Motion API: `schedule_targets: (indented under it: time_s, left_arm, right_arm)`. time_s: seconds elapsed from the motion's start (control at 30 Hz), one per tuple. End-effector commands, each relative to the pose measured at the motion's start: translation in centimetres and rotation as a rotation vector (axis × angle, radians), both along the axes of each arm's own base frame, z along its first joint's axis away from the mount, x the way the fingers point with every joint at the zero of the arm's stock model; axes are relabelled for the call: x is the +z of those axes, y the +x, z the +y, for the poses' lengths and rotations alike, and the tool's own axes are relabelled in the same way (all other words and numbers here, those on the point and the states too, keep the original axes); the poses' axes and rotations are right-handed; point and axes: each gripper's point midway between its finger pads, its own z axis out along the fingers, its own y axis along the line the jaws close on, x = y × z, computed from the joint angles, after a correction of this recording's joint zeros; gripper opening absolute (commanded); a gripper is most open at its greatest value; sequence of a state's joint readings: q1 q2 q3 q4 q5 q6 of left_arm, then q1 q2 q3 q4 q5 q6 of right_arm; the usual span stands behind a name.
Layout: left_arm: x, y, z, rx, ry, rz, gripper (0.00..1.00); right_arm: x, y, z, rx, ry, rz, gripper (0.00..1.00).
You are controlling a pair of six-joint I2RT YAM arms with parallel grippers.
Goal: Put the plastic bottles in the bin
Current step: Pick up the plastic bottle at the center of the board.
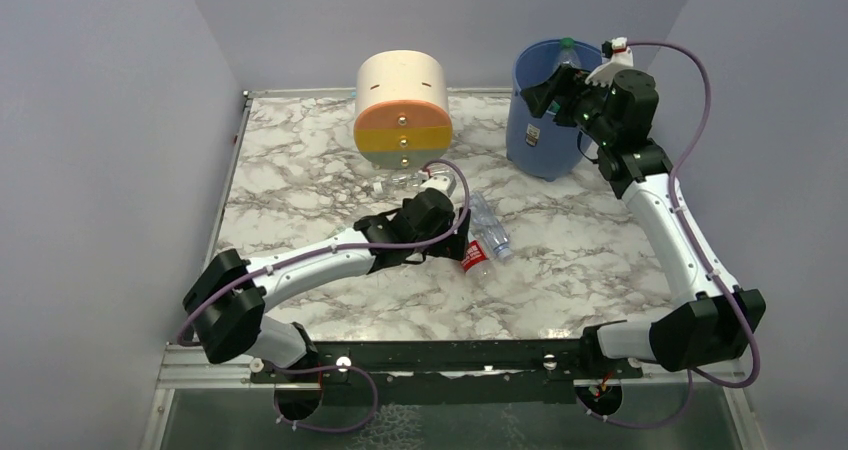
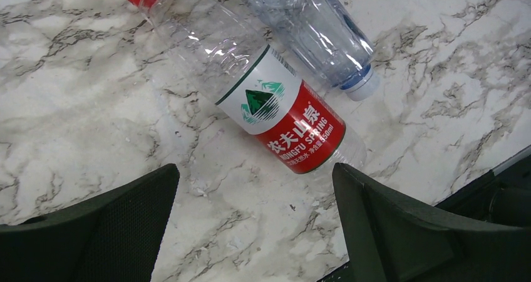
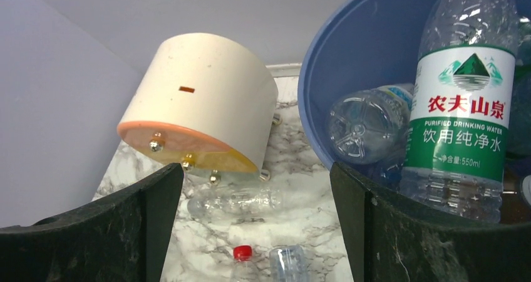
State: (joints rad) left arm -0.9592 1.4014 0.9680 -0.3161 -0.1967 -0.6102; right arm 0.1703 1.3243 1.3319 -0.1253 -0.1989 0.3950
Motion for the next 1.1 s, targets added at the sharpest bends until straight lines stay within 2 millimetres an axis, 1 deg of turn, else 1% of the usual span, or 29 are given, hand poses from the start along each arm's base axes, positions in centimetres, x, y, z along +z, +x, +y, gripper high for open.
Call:
schedule_targets:
  time_s: [0.0,0.2,0.5,0.67,0.9,1.07]
  left_arm:
    - [0.6,0.6,-2.8,-0.026,-0.108,0.018,0.99]
    - [-0.6,0.7,-4.3,-0.026,-0.163,0.052,0.99]
    - [-3.0,0.7,-5.6,-0.021,-0.169,0.114,0.99]
    - [-4.0,0.7,-5.5,-0.014,-0.152,0.128,0.99]
    - [-5.6,0.5,-4.9,0.002,-0.116,0.145,0.99]
    - [-6.4,0.2,-4.4,0.008,-0.1,0.153,0.99]
  right_arm:
    - [-0.3,-1.4,0.6,0.045,0.0,0.011,0.89]
    - [-1.6,-1.6,0.8,0.055,-0.01,0.037,0.89]
    - [-2.7,-1.9,0.9,0.065,-0.01,0.057,0.89]
    - [-3.2,-1.9,1.1,0.075,-0.005,0.067,0.89]
    - [-4.2,-1.9,1.2,0.081,-0.005,0.086,0.89]
    - [-4.8,-2.1,1.3,0.086,-0.005,0.097,0.89]
